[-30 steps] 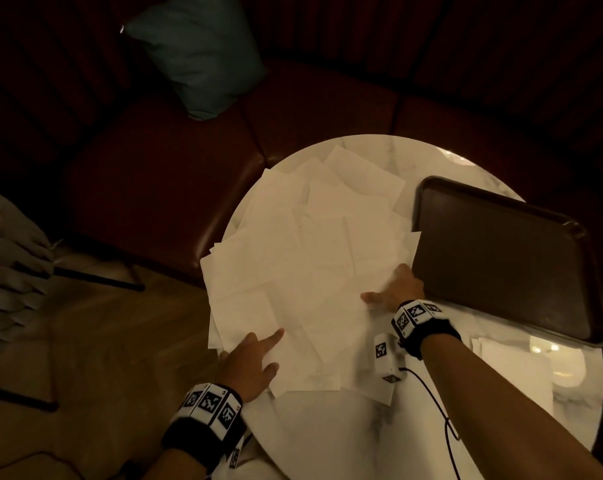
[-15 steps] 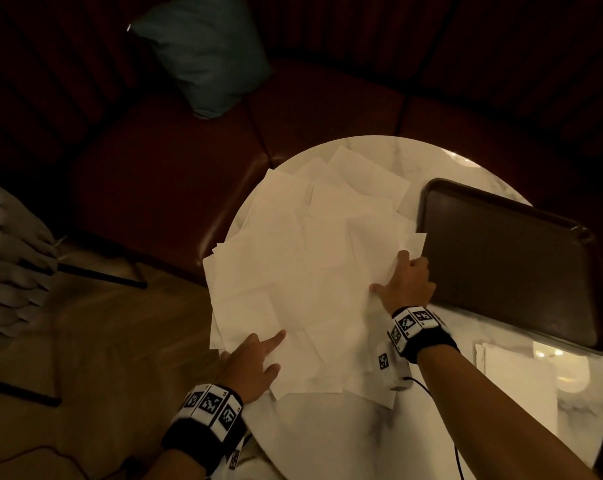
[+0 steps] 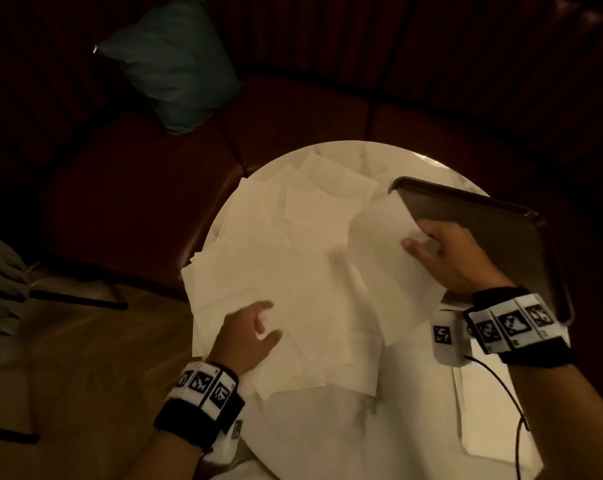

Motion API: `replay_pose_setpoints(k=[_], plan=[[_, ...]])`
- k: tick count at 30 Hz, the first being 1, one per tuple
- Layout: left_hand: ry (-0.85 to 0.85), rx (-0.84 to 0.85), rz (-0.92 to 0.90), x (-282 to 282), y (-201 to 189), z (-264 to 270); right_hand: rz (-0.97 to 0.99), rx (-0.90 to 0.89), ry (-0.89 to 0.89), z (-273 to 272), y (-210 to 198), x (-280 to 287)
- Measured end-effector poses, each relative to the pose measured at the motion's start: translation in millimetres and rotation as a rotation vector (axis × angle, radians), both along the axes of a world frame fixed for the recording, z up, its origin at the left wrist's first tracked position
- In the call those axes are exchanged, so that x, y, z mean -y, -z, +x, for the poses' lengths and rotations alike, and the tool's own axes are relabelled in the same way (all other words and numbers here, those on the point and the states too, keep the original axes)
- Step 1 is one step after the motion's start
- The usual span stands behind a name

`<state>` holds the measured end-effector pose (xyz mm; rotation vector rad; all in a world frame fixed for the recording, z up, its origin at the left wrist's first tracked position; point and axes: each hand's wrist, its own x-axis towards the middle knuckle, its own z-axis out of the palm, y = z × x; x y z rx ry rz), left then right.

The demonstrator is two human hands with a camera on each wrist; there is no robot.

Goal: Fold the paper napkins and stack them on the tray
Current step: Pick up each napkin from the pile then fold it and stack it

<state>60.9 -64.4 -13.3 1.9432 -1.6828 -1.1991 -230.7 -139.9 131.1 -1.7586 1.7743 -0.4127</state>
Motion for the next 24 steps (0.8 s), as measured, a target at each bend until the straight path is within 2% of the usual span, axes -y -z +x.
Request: replay_pose_setpoints(k=[2, 4, 7, 9, 12, 14, 16, 18, 19, 22, 24], plan=[[-0.02, -0.112, -0.174, 25.5, -37.6, -18.3, 0.095, -0.005, -0.135, -0.3, -21.7, -11.1], [0.079, -0.191, -0.216, 48.5, -70.3, -36.5, 0.172, -0.032, -0.26, -0.8, -30.3, -17.7], [0.285, -0.257, -0.071, 69.4, -96.3, -60.2, 0.222, -0.121, -0.406, -2.9, -31.8, -23.3], [0.326, -0.346, 0.034, 71.4, -99.0, -72.1, 0.217, -0.066, -0.424, -3.8, -33.5, -25.7], [0.275, -0.454, 0.056, 63.6, -98.9, -81.4, 0.192, 0.076, -0.362, -11.7, -34.2, -26.9], [0.205, -0.575, 0.048, 57.6, -100.8, -81.8, 0.127, 0.197, -0.248, -23.9, -29.6, -28.4], [0.117, -0.68, 0.089, 54.3, -106.1, -77.6, 0.129, 0.422, -0.075, -36.5, -20.4, -36.7], [0.067, -0.734, 0.133, 53.8, -112.2, -70.9, 0.249, 0.706, 0.079, -41.8, -6.1, -50.1], [0.057, -0.737, 0.147, 54.3, -115.2, -67.4, 0.294, 0.771, 0.104, -41.2, 2.1, -57.1], [0.022, -0.727, 0.137, 55.9, -125.5, -59.4, 0.302, 0.782, 0.12, -32.7, 17.8, -69.8], [0.004, -0.761, 0.137, 54.6, -130.0, -55.4, 0.27, 0.865, 0.153, -30.2, 21.2, -73.0]])
